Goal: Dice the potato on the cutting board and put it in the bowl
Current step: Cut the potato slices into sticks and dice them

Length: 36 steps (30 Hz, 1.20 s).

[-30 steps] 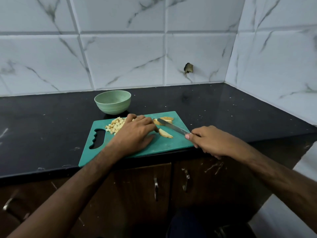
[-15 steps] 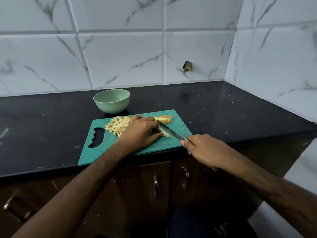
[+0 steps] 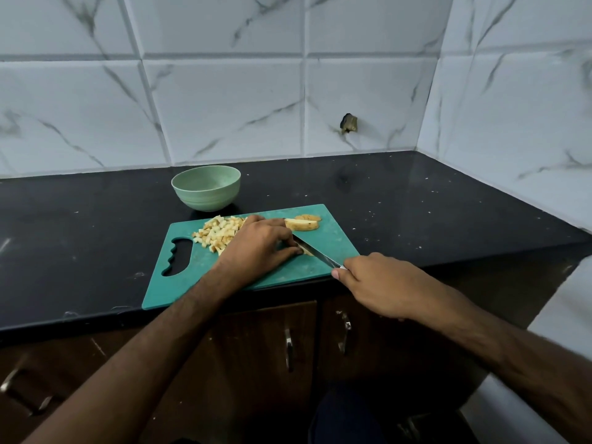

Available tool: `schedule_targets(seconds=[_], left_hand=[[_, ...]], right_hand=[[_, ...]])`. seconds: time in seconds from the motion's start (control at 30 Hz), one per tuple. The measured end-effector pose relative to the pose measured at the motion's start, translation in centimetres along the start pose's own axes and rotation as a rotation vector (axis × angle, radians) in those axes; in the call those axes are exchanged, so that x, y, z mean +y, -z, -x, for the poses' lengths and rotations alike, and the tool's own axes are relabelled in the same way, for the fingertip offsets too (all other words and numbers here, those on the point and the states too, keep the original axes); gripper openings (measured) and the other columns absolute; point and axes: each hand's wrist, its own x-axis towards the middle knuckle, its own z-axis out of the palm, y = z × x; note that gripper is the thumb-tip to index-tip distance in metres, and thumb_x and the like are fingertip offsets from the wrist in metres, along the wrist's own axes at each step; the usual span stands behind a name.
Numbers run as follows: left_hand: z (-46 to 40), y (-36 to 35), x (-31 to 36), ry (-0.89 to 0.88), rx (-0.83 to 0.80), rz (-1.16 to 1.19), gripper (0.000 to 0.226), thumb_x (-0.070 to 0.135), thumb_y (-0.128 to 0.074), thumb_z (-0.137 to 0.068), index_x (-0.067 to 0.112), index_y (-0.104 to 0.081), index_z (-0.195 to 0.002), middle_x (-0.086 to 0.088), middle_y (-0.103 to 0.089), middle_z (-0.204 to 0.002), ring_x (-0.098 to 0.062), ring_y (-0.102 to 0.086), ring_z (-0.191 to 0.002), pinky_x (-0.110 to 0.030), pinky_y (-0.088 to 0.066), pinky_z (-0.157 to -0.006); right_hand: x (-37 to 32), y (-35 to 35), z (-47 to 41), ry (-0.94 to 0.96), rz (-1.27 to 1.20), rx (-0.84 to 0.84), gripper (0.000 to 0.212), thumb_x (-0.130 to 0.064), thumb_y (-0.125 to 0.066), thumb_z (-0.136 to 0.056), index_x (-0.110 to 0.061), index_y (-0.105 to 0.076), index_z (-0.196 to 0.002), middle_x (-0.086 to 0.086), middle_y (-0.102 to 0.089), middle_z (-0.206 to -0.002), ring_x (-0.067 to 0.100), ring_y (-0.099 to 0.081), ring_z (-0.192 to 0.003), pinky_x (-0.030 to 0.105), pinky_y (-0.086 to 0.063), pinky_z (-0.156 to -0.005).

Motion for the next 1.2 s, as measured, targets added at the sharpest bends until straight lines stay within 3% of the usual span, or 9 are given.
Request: schedule_targets(seconds=[0.27,0.47,0.67,0.77,0.83,0.97,1.1,1.2], left_hand=[[-0.1,0.1,0.0,0.016,-0.001,0.033,0.018,0.041,-0.073,-0.088,0.023,-0.075,-0.085,0.015,-0.064,-0.088,-0.003,-0.056,-0.081,-0.028,-0.032,-0.083],[-0.1,0.1,0.0,0.003,-0.014,0.038,0.024,0.045,-0.068,-0.088,0.023,-0.077,-0.088,0.014,-0.067,-0.087,-0.004,-0.06,-0.081,-0.029,-0.036,-0.083],[0.2,0.0,0.1,0.002,-0.013,-0.019,0.027,0.049,-0.06,-0.089,0.024,-0.071,-0.089,0.011,-0.065,-0.095,-0.01,-0.06,-0.09,-0.036,-0.042,-0.083],[0.3,0.1,0.2,-0.001,0.008,-0.082,0.021,0.051,-0.056,-0.094,0.031,-0.064,-0.093,0.015,-0.066,-0.104,-0.01,-0.059,-0.098,-0.034,-0.034,-0.079],[0.4,0.2,0.3,0.01,0.001,-0.108,0.021,0.051,-0.05,-0.095,0.033,-0.061,-0.095,0.015,-0.067,-0.104,-0.011,-0.058,-0.096,-0.035,-0.033,-0.078],[0.5,0.2,0.4,0.005,0.028,-0.139,0.012,0.043,-0.06,-0.09,0.034,-0.061,-0.098,0.018,-0.065,-0.097,-0.011,-0.057,-0.094,-0.034,-0.025,-0.075],[0.5,0.1,-0.4,0.144,0.004,0.011,0.019,0.044,-0.071,-0.088,0.037,-0.069,-0.106,0.02,-0.064,-0.09,-0.007,-0.056,-0.091,-0.04,-0.039,-0.083],[0.1,0.2,-0.7,0.215,-0.034,0.097,0.015,0.045,-0.075,-0.085,0.038,-0.075,-0.099,0.019,-0.064,-0.084,-0.005,-0.057,-0.084,-0.044,-0.046,-0.086]], right_hand=[[0.5,-0.2,-0.1,0.008,0.013,-0.02,0.04,-0.052,-0.029,-0.109,-0.029,-0.042,-0.079,-0.007,-0.05,-0.081,0.009,-0.053,-0.066,0.027,-0.041,-0.059],[0.3,0.0,-1.7,-0.021,-0.1,-0.08,0.04,-0.051,-0.031,-0.108,-0.025,-0.045,-0.082,0.003,-0.058,-0.084,0.016,-0.06,-0.067,0.033,-0.048,-0.058],[-0.6,0.4,-2.2,0.003,0.213,0.071,0.039,-0.051,-0.026,-0.109,-0.024,-0.051,-0.097,-0.003,-0.055,-0.087,0.01,-0.053,-0.073,0.035,-0.044,-0.067],[0.6,2.0,-2.1,-0.047,0.062,0.027,0.042,-0.051,-0.025,-0.109,-0.022,-0.053,-0.098,0.0,-0.057,-0.086,0.012,-0.058,-0.071,0.033,-0.051,-0.063],[1.2,2.9,-1.8,-0.066,-0.133,-0.009,0.043,-0.05,-0.028,-0.109,-0.018,-0.054,-0.096,0.004,-0.057,-0.082,0.014,-0.059,-0.06,0.028,-0.05,-0.048],[1.9,2.9,-1.2,-0.061,-0.254,-0.002,0.042,-0.048,-0.031,-0.109,-0.017,-0.052,-0.088,0.005,-0.057,-0.072,0.012,-0.052,-0.042,0.024,-0.045,-0.04],[2.0,2.2,-1.0,-0.066,-0.323,-0.022,0.045,-0.045,-0.034,-0.109,-0.013,-0.061,-0.091,0.003,-0.057,-0.064,0.012,-0.049,-0.041,0.025,-0.046,-0.04],[1.9,2.0,-0.6,-0.068,-0.327,-0.018,0.046,-0.045,-0.034,-0.109,-0.014,-0.063,-0.092,0.004,-0.06,-0.066,0.014,-0.051,-0.043,0.027,-0.048,-0.045]])
